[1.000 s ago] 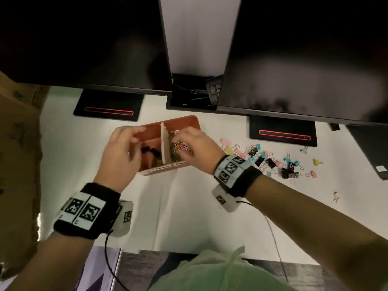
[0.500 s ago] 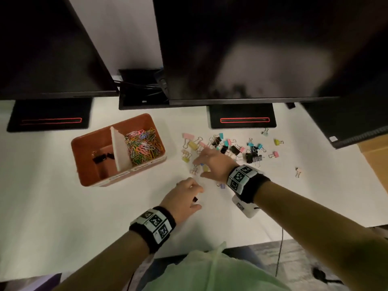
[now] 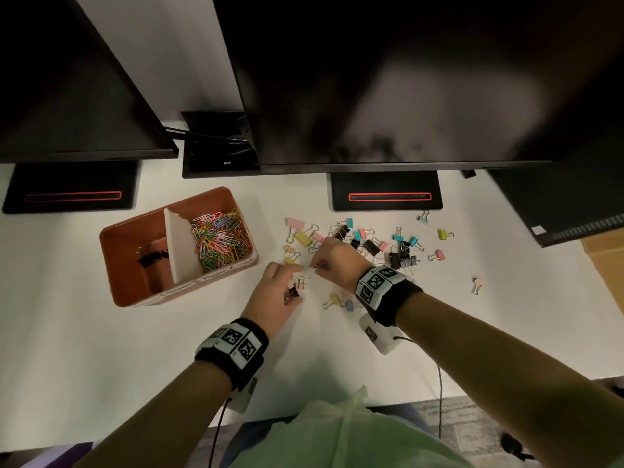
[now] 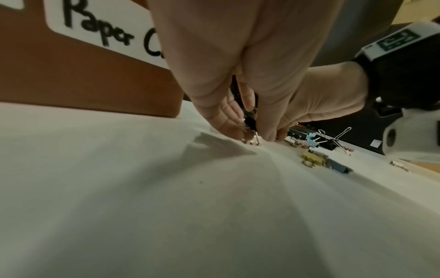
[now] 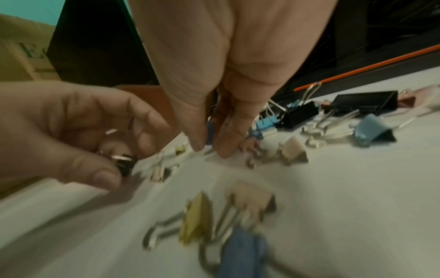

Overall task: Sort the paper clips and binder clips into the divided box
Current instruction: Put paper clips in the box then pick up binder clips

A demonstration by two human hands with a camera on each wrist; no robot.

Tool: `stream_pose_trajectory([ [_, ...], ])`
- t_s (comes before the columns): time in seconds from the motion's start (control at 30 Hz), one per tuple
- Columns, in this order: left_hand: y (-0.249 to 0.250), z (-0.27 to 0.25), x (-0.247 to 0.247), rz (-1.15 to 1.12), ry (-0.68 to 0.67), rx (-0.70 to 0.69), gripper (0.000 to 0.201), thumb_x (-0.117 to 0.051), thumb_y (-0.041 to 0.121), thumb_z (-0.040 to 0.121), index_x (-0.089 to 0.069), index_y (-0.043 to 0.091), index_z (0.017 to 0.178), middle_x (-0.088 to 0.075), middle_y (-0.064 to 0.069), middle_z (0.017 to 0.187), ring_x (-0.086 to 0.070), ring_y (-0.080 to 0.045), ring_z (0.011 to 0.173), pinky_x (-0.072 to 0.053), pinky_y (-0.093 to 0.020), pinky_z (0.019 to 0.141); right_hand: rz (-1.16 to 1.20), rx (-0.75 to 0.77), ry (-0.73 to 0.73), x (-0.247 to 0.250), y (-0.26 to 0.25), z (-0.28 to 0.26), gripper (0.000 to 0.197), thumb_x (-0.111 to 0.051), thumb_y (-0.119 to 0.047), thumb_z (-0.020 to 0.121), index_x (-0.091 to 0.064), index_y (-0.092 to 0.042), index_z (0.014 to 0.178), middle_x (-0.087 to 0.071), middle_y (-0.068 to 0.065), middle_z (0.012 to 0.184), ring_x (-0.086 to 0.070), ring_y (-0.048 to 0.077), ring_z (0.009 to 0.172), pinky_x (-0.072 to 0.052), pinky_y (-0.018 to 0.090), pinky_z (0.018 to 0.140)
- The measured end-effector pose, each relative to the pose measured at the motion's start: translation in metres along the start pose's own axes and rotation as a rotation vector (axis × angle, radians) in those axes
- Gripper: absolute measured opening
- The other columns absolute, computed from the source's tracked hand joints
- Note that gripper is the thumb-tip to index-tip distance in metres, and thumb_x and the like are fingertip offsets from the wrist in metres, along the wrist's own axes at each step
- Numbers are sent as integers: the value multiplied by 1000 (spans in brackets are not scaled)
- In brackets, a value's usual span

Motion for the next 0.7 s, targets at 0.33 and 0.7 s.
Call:
stream_pose_trajectory([
  [0.33, -9, 12, -7, 142, -5, -1, 9, -63, 6, 81, -64, 8, 89, -52, -6, 101, -57, -23, 81, -50, -33, 82, -253, 85, -296, -32, 2, -40, 23, -61, -23, 87, -63, -15, 108, -60, 9, 106, -55, 27, 100, -46, 36, 87],
  [0.7, -10, 14, 14, 18, 183, 115, 26, -42, 0, 91, -48, 8, 115, -44, -13, 116, -55, -23, 93, -42, -25, 88, -257, 105, -273, -31, 2, -25, 14, -61, -20, 86, -66, -15, 98, -60, 6, 103, -57, 27, 95, -51, 40, 81],
])
Point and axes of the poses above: each hand's wrist, its own z-axis towards the middle knuckle, its own x-axis out of the back of the hand, y = z × x, the point moved 9 cm from there along z, towards the middle knuckle
